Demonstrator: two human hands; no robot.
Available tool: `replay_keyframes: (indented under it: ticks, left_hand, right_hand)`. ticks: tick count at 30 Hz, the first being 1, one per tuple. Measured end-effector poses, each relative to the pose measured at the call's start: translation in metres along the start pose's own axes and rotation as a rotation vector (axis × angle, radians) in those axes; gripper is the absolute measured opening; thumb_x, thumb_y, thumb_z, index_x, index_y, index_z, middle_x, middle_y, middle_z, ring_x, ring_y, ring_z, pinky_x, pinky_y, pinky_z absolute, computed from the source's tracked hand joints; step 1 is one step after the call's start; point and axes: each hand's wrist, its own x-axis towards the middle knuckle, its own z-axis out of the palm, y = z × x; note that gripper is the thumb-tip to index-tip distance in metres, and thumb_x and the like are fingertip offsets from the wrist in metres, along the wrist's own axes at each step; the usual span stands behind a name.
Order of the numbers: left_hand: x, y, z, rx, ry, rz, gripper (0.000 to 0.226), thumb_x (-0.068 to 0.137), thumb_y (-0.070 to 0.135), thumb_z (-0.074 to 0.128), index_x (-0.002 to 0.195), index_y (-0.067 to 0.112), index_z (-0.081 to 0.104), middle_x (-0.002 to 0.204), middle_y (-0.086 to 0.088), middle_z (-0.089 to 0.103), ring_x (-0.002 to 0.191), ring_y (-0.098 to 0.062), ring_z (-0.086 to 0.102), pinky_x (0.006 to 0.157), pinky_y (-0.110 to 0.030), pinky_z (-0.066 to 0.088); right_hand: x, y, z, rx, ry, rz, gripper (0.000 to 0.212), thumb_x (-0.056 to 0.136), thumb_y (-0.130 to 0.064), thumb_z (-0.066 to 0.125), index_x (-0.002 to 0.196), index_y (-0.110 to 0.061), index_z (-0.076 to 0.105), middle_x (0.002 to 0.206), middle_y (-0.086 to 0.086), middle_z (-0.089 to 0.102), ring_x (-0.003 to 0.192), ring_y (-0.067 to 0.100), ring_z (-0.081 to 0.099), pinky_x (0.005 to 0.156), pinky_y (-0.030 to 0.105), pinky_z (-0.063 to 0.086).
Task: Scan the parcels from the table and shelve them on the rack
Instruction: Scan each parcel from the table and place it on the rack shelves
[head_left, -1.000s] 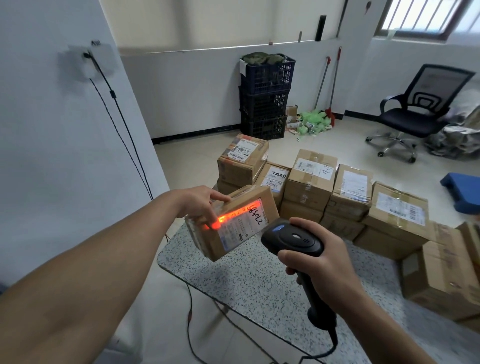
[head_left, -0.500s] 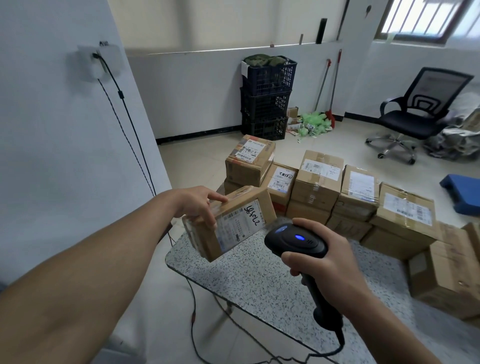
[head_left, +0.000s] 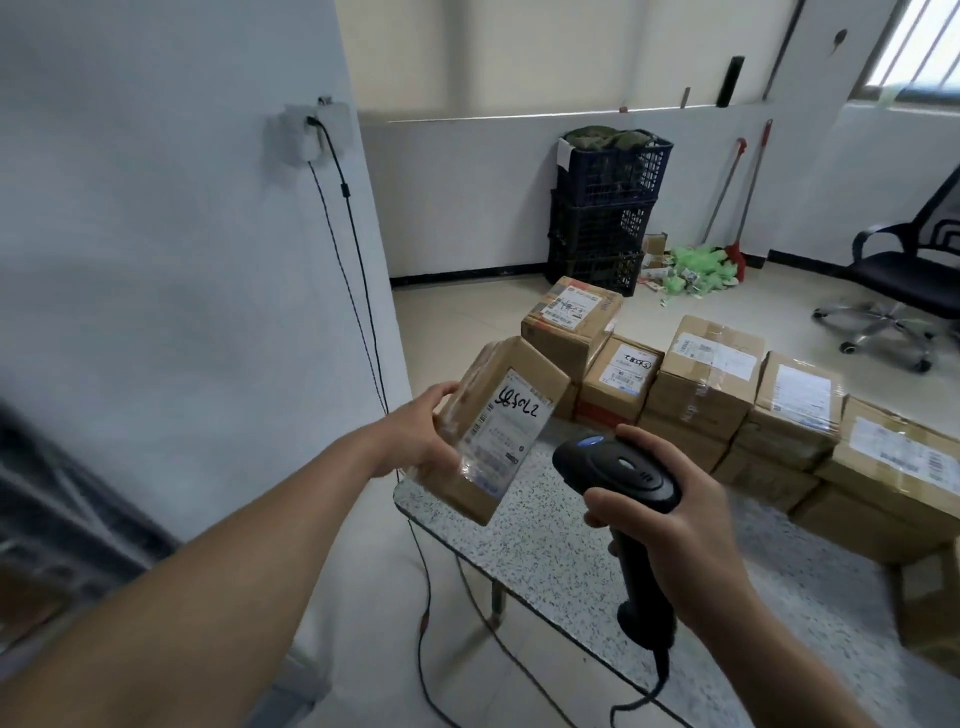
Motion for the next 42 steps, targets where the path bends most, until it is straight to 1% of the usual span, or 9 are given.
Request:
replay_keyframes:
  ticks: [7, 13, 17, 21, 25, 30, 33, 38, 42]
  left_hand:
    - [-0.087, -0.049, 0.026, -0.155, 0.303, -0.032, 0.111, 0.063, 0.004, 0.079, 0.154, 0.037, 0.025, 0.123, -0.003, 0.055, 0.109, -0.023, 0.063, 0.086, -0.039, 0.059]
    - [-0.183, -0.086, 0.048, -0.249, 0.499, -0.088, 0.114, 0.066, 0.001, 0.080, 0.153, 0.040, 0.019, 0.125, 0.002, 0.053, 0.108, -0.022, 0.065, 0.076, -0.031, 0.059]
    - [-0.245, -0.111, 0.054, -0.272, 0.629, -0.150, 0.121, 0.052, 0.014, 0.082, 0.151, 0.047, 0.020, 0.125, 0.002, 0.056, 0.108, -0.019, 0.065, 0.087, -0.042, 0.061]
    - [-0.296, -0.130, 0.058, -0.341, 0.698, -0.179, 0.118, 0.068, -0.008, 0.080, 0.156, 0.037, 0.015, 0.123, 0.004, 0.054, 0.111, -0.017, 0.061, 0.078, -0.030, 0.059]
    - [-0.340, -0.147, 0.060, -0.394, 0.765, -0.201, 0.115, 0.070, -0.010, 0.079, 0.155, 0.035, 0.017, 0.124, 0.006, 0.054, 0.109, -0.018, 0.062, 0.073, -0.026, 0.059]
    - [-0.391, -0.172, 0.045, -0.390, 0.766, -0.235, 0.112, 0.065, -0.002, 0.084, 0.153, 0.040, 0.028, 0.127, 0.001, 0.056, 0.112, -0.022, 0.063, 0.081, -0.035, 0.060]
    - [-0.427, -0.189, 0.026, -0.318, 0.710, -0.286, 0.105, 0.059, 0.008, 0.084, 0.147, 0.045, 0.040, 0.125, 0.000, 0.059, 0.114, -0.024, 0.061, 0.092, -0.042, 0.057]
    - [-0.482, -0.219, -0.005, -0.200, 0.625, -0.369, 0.089, 0.070, 0.006, 0.085, 0.141, 0.043, 0.047, 0.118, 0.003, 0.063, 0.111, -0.019, 0.061, 0.098, -0.046, 0.055]
    - [-0.528, -0.249, -0.030, -0.117, 0.587, -0.383, 0.087, 0.058, 0.018, 0.087, 0.132, 0.047, 0.052, 0.122, 0.006, 0.062, 0.117, -0.019, 0.057, 0.101, -0.047, 0.053]
  right_hand:
    - [-0.037, -0.002, 0.019, 0.028, -0.163, -0.034, 0.078, 0.052, -0.036, 0.087, 0.124, -0.043, 0.059, 0.111, 0.001, 0.070, 0.081, 0.027, 0.075, 0.061, 0.032, 0.058]
    - [-0.083, -0.002, 0.045, 0.028, -0.309, -0.056, 0.077, 0.053, -0.027, 0.083, 0.127, -0.033, 0.065, 0.100, -0.003, 0.074, 0.076, 0.020, 0.074, 0.062, 0.034, 0.058]
    - [-0.112, -0.011, 0.070, 0.060, -0.403, -0.036, 0.065, 0.052, -0.022, 0.081, 0.114, -0.038, 0.068, 0.092, -0.008, 0.076, 0.070, 0.023, 0.073, 0.058, 0.034, 0.058]
    - [-0.137, -0.022, 0.094, 0.085, -0.473, -0.040, 0.059, 0.053, -0.019, 0.081, 0.108, -0.038, 0.070, 0.085, 0.003, 0.076, 0.062, 0.036, 0.069, 0.055, 0.042, 0.056]
    - [-0.154, -0.026, 0.118, 0.069, -0.535, -0.055, 0.066, 0.057, -0.014, 0.089, 0.117, -0.032, 0.069, 0.085, 0.005, 0.075, 0.066, 0.041, 0.070, 0.059, 0.055, 0.058]
    - [-0.179, -0.029, 0.152, -0.023, -0.673, -0.136, 0.068, 0.052, -0.026, 0.089, 0.116, -0.040, 0.070, 0.090, 0.000, 0.076, 0.064, 0.020, 0.069, 0.060, 0.038, 0.055]
    - [-0.198, -0.032, 0.174, -0.129, -0.770, -0.229, 0.066, 0.065, -0.004, 0.091, 0.099, -0.057, 0.068, 0.092, -0.013, 0.075, 0.074, 0.012, 0.071, 0.069, 0.036, 0.056]
    - [-0.241, -0.040, 0.219, -0.212, -0.872, -0.259, 0.056, 0.068, -0.003, 0.088, 0.097, -0.046, 0.068, 0.093, -0.022, 0.075, 0.089, -0.001, 0.070, 0.068, 0.015, 0.051]
    - [-0.282, -0.044, 0.265, -0.232, -0.929, -0.254, 0.052, 0.065, -0.023, 0.089, 0.110, -0.040, 0.069, 0.099, -0.018, 0.074, 0.091, 0.004, 0.070, 0.063, 0.019, 0.053]
